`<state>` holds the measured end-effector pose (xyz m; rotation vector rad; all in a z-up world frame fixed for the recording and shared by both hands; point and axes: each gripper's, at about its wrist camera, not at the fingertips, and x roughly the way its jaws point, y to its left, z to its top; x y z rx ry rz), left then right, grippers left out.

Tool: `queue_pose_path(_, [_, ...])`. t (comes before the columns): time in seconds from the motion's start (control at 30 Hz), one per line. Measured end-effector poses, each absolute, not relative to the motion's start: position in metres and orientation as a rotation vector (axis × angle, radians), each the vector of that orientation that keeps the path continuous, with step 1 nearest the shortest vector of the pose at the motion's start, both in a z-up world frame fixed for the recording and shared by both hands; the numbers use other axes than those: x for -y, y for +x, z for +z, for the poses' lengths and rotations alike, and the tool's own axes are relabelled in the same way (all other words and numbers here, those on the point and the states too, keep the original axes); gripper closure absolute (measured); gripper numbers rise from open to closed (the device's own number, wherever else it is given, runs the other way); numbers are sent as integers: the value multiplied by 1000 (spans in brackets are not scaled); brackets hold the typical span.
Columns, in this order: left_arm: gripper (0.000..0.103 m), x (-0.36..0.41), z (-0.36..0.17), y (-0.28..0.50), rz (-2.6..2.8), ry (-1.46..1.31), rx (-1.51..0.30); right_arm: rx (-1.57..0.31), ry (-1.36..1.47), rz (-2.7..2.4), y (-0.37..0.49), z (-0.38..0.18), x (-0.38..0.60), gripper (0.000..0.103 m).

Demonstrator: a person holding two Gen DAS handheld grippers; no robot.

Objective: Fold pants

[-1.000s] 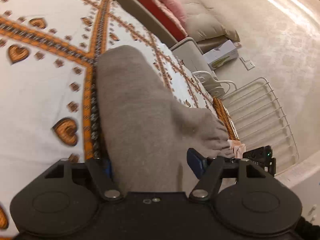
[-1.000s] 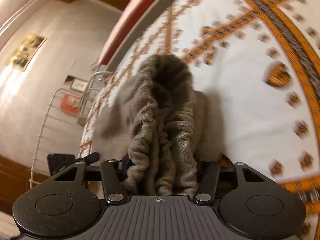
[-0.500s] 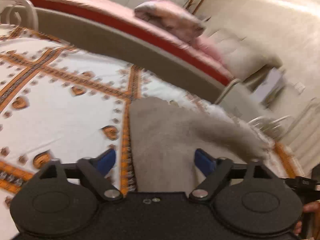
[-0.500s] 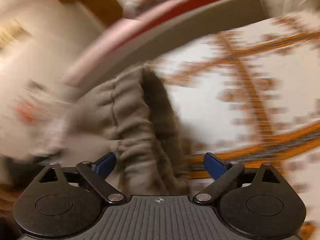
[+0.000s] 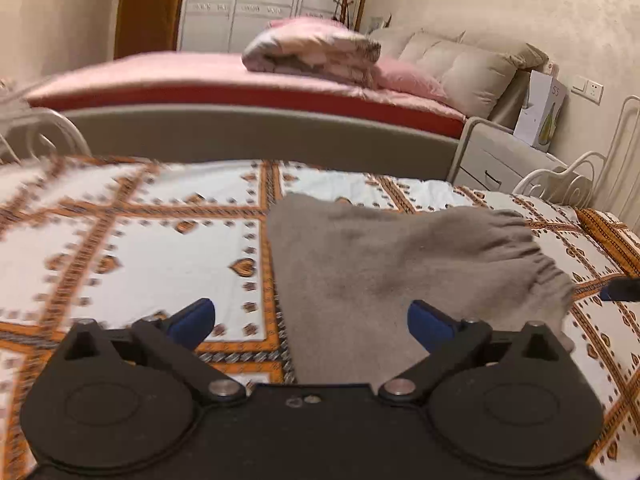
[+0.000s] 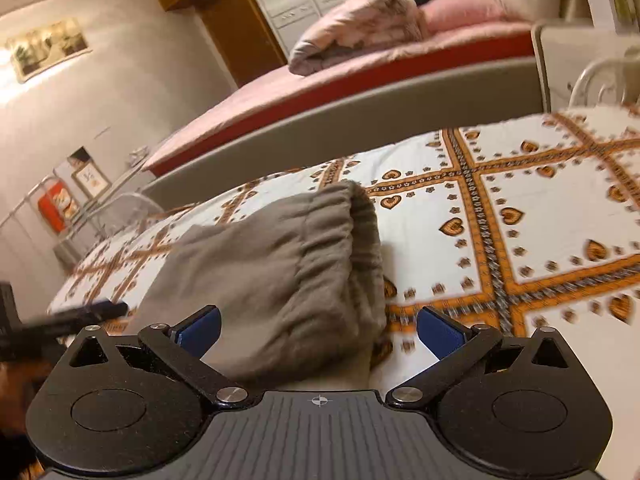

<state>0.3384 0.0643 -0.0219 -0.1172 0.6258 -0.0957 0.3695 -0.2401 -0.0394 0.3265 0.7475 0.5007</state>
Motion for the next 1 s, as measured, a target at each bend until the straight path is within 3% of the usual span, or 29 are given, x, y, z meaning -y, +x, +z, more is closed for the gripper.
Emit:
queue_pose_path(0.2, [6, -56, -6, 260, -100, -117, -676, -781, 158, 411, 275, -24, 228, 0])
queue_pose_path(0.33, [6, -45, 12, 198, -122, -95, -604, -674, -28, 360, 209, -4, 208, 0])
queue_pose_path(0.6, [6, -26, 30, 97, -121, -87, -497, -461, 72, 372, 92, 24, 195, 0])
queue_pose_path(1.0, [6, -9, 35, 37, -130, -72, -399, -411, 74, 378, 29, 34, 183, 0])
